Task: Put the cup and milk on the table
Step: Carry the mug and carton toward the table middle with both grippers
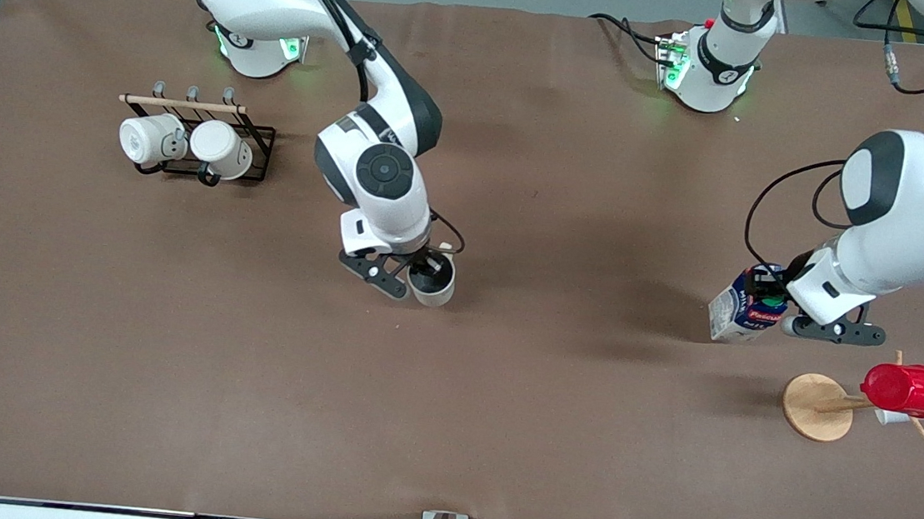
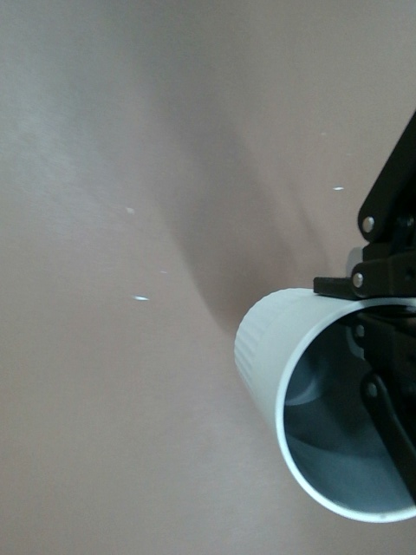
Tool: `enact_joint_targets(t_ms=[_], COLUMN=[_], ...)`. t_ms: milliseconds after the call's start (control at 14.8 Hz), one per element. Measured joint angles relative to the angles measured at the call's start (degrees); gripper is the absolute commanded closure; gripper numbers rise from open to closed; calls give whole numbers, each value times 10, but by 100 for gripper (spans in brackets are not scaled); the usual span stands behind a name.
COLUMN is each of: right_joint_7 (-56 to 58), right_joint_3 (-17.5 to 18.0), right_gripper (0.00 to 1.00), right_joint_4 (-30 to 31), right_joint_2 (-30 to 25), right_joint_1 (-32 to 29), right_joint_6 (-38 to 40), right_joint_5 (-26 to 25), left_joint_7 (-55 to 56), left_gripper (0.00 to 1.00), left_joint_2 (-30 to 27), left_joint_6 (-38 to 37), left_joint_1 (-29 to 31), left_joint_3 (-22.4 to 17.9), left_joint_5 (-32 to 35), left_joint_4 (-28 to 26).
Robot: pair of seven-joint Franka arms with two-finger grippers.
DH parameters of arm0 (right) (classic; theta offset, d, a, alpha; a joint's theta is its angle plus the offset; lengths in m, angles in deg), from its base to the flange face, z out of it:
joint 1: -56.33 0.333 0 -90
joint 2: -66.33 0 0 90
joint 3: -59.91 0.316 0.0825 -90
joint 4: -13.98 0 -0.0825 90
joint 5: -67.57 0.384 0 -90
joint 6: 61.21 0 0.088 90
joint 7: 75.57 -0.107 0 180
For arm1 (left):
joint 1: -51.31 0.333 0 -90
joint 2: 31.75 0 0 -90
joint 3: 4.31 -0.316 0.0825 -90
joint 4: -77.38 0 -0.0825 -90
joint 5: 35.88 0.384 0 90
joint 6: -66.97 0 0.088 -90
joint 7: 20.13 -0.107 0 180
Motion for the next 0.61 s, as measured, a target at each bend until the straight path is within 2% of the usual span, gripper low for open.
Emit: enact_joint_targets(t_ms=[202,472,539,607], right_joint_7=[0,1,1,1], right_joint_3=[9,12,13,13], right_gripper=[98,96,92,83], right_joint_4=[27,56,58,58], right_joint_2=[1,6,8,11], right_joint_1=[2,4,4,4], right_joint_6=[-47,-78,-79,-79], right_joint_5=[0,-16,-19,-22], left_joint_7=[0,38,50,57], left_gripper=[80,81,82,83], left_joint_2=[-15,-16,-14,-12], left_joint_6=[-12,-12,-12,-12], left_joint_1=[-5,-15,-16,-17], left_joint_3=[8,53,72,91], left_joint_5=[0,-7,-11,-19], left_joint_4=[1,10,10,10])
